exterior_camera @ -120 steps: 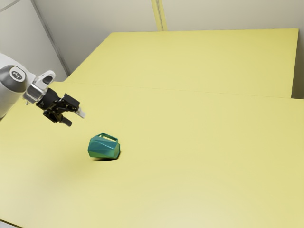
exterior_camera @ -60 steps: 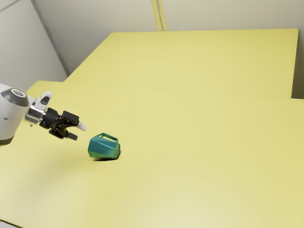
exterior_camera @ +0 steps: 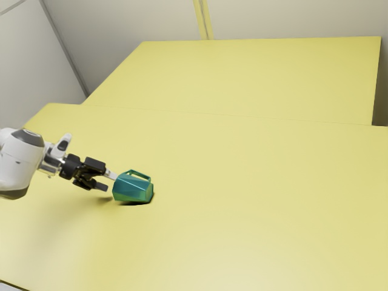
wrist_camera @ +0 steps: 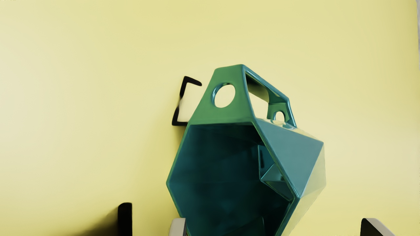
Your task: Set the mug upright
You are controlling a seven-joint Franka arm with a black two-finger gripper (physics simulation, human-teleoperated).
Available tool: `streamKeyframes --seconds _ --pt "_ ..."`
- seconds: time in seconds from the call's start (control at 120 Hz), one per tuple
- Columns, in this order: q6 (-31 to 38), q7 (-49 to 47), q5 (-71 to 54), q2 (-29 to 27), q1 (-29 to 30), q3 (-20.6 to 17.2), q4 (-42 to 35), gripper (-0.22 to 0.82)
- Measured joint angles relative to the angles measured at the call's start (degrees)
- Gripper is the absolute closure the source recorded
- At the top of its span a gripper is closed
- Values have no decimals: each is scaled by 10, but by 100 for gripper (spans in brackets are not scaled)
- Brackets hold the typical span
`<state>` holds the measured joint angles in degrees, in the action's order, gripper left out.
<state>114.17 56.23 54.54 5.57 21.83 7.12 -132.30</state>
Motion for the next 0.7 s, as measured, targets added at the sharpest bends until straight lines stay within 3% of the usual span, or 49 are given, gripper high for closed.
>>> streamKeyframes --seconds 0.7 --pt "-38 89 59 23 -15 -8 0 3"
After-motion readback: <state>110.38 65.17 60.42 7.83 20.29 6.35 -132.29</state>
